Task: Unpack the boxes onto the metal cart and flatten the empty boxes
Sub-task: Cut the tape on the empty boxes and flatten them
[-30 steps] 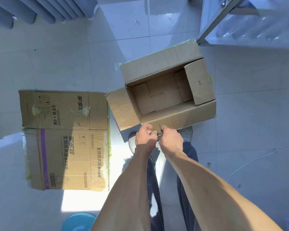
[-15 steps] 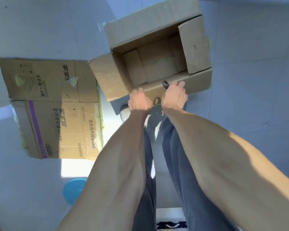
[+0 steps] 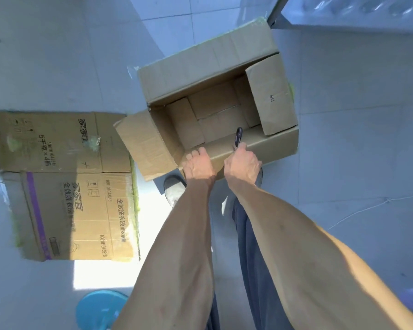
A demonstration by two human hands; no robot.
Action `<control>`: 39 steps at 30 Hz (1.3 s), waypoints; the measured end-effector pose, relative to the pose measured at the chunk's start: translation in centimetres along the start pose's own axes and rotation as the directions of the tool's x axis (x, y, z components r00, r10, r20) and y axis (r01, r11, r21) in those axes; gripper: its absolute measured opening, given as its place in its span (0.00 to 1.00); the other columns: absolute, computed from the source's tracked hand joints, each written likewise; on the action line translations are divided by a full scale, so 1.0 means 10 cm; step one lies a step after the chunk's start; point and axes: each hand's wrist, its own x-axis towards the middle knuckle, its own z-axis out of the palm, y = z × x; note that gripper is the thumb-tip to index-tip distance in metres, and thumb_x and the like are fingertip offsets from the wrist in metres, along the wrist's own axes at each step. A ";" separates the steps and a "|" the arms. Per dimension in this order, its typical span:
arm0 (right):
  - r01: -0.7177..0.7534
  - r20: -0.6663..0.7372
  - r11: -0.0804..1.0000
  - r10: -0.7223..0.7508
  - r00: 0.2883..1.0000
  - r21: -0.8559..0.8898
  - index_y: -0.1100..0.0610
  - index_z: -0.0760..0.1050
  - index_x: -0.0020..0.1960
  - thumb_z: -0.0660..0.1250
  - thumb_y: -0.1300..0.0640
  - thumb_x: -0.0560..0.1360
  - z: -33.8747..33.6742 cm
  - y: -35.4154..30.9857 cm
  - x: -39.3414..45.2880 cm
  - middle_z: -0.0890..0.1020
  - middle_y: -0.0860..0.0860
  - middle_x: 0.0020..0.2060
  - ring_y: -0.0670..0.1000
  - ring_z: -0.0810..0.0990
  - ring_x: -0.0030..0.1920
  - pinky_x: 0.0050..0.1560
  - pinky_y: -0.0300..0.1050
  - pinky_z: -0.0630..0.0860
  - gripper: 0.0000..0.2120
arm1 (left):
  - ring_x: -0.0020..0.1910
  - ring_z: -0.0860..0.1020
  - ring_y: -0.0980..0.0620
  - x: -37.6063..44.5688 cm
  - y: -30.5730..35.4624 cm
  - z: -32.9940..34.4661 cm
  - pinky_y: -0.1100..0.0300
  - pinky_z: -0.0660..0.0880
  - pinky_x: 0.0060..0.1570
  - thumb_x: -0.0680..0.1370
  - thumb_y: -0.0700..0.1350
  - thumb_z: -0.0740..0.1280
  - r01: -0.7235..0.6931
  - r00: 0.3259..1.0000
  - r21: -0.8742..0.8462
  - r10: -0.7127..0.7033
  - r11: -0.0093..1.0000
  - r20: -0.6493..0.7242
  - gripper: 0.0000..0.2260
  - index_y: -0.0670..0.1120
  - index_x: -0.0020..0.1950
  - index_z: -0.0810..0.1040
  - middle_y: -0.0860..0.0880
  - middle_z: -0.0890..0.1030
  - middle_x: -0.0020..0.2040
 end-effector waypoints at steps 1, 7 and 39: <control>0.005 -0.006 1.000 -0.005 1.000 -0.007 0.59 0.68 0.58 0.60 0.60 0.78 0.01 0.01 0.02 0.82 0.59 0.49 0.60 0.78 0.52 0.56 0.53 0.70 0.09 | 0.61 0.72 0.42 0.01 -0.01 0.04 0.49 0.70 0.58 0.74 0.38 0.67 -0.003 1.000 0.028 0.002 1.000 0.006 0.21 0.43 0.67 0.70 0.41 0.74 0.62; 0.130 -0.025 0.989 -0.132 0.991 -0.075 0.58 0.67 0.57 0.59 0.62 0.79 0.05 0.01 0.09 0.80 0.57 0.48 0.57 0.77 0.51 0.54 0.51 0.71 0.07 | 0.62 0.72 0.43 0.12 -0.09 0.28 0.47 0.64 0.64 0.74 0.35 0.66 0.009 1.000 0.054 -0.008 0.999 -0.007 0.20 0.47 0.64 0.69 0.44 0.77 0.58; -0.031 -0.301 0.925 0.154 0.941 0.378 0.56 0.62 0.48 0.55 0.62 0.81 -0.41 -0.86 -0.66 0.68 0.50 0.38 0.53 0.68 0.39 0.44 0.45 0.62 0.04 | 0.60 0.71 0.41 -0.63 -0.85 -0.28 0.50 0.72 0.50 0.82 0.42 0.55 0.473 0.710 -0.746 -0.704 0.468 0.008 0.13 0.44 0.67 0.70 0.41 0.72 0.61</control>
